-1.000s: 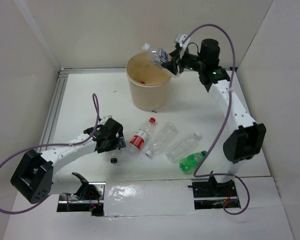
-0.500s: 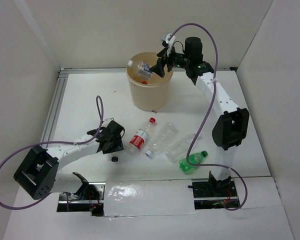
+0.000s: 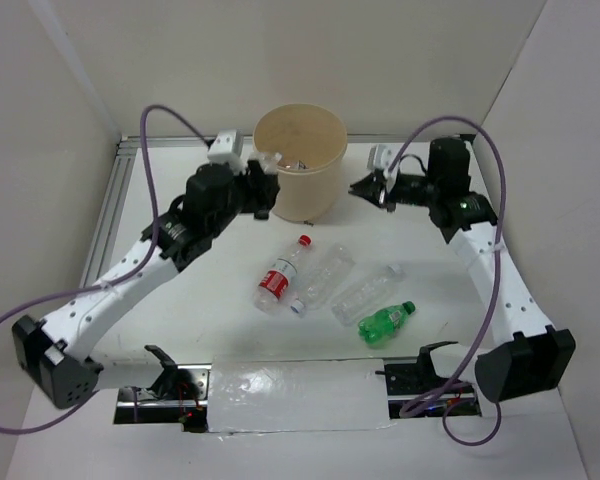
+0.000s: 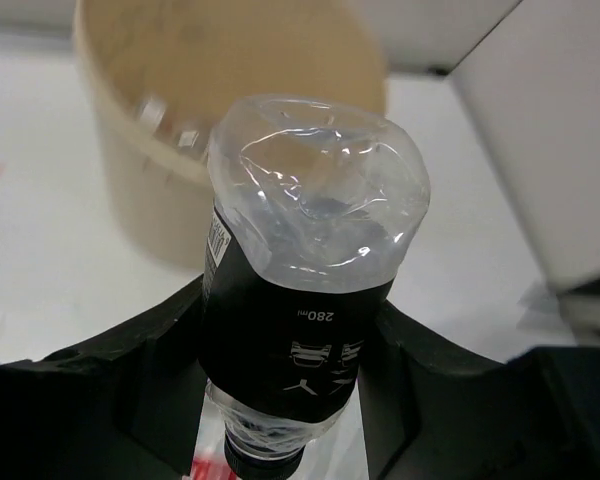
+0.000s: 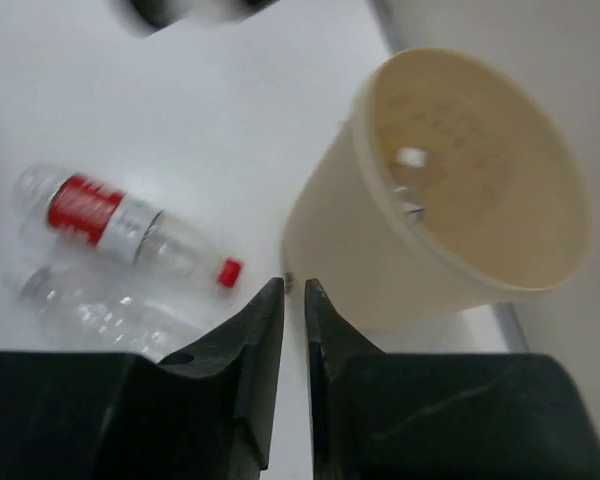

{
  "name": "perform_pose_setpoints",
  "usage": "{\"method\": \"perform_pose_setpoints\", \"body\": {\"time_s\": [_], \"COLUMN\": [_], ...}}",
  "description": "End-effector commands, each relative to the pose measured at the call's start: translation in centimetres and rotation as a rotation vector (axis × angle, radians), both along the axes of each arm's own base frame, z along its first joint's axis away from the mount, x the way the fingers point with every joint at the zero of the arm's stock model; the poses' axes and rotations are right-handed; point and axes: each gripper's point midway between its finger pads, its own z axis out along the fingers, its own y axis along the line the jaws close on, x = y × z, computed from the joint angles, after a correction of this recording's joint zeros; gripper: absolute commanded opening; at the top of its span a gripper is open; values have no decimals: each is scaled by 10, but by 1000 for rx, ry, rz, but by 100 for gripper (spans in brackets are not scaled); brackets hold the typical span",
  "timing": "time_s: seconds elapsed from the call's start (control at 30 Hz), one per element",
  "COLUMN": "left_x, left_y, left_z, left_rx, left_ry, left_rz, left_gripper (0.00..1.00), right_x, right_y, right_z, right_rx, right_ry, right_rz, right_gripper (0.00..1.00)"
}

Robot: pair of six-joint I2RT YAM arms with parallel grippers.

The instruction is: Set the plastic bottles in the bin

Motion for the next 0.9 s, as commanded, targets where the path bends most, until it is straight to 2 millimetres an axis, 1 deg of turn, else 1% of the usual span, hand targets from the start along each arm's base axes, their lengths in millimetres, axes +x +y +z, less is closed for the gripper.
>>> {"method": "perform_pose_setpoints", "body": {"time_s": [0.0,0.03,0.07,0.1,0.13,0.17,0.2,0.23,0.27,0.3,0.33,0.37,0.4,0.43,0.47,0.5,0.53,0.57,0.6,0.63,0.67,0.7,0.73,0.77,0.8,0.83,0.87], "left_x": [51,63,73,95,108,119,128,151,161,168,182,186,191,191,195,194,191,186,182,163,151,140,117,103,88,77,64], "left_y": [-39,-46,-53,-70,-74,-77,-80,-86,-89,-90,-95,-96,-93,-93,-91,-93,-90,-91,-87,-88,-85,-79,-67,-60,-55,-47,-38], "left_z": [61,69,105,90,95,98,121,96,90,96,67,61,56,53,48,53,62,73,83,109,120,130,138,136,128,82,66], "left_rx": [1,13,-23,3,-2,6,-21,10,32,36,76,86,96,103,108,99,109,115,122,112,124,152,156,161,161,208,210], "left_ry": [-242,-270,-338,-319,-333,-344,-384,-351,-346,-345,-302,-291,-280,-272,-264,-272,-281,-297,-312,-350,-359,-383,-392,-386,-356,-273,-237], "left_rz": [-56,-60,-55,-60,-32,-12,12,36,48,67,88,95,103,102,101,90,87,60,58,39,34,35,23,25,12,-1,-2], "left_gripper": [13,13,14,14,17,20,21,23,27,47,58,69,80,99,100,100,100,100,100,100,100,100,100,100,100,100,100], "right_x": [-50,-57,-61,-63,-65,-67,-70,-69,-70,-69,-67,-69,-69,-70,-70,-73,-72,-71,-69,-73,-73,-71,-69,-62,-59,-56,-51], "right_y": [4,3,6,1,3,1,3,0,1,3,0,2,7,5,6,10,9,10,9,15,17,18,25,28,30,33,39], "right_z": [-79,-102,-114,-124,-130,-141,-146,-152,-157,-156,-165,-168,-170,-177,-186,-193,-200,-209,-214,-220,-233,-238,-240,-250,-254,-260,-262], "right_rx": [-127,-157,-178,-212,-238,-251,-265,-288,-298,-307,-334,-341,-347,-376,-409,-435,-460,-506,-523,-537,-557,-578,-585,-606,-619,-631,-638], "right_ry": [54,69,74,80,54,78,80,73,74,55,49,47,27,17,-26,-53,-85,-146,-152,-157,-136,-141,-150,-149,-159,-165,-192], "right_rz": [183,197,213,197,218,211,220,212,217,221,221,225,249,254,285,324,345,396,403,438,465,478,494,493,494,495,498], "right_gripper": [22,28,40,60,64,67,70,73,76,78,79,80,82,82,83,85,85,85,87,87,87,87,87,87,87,87,87]}}
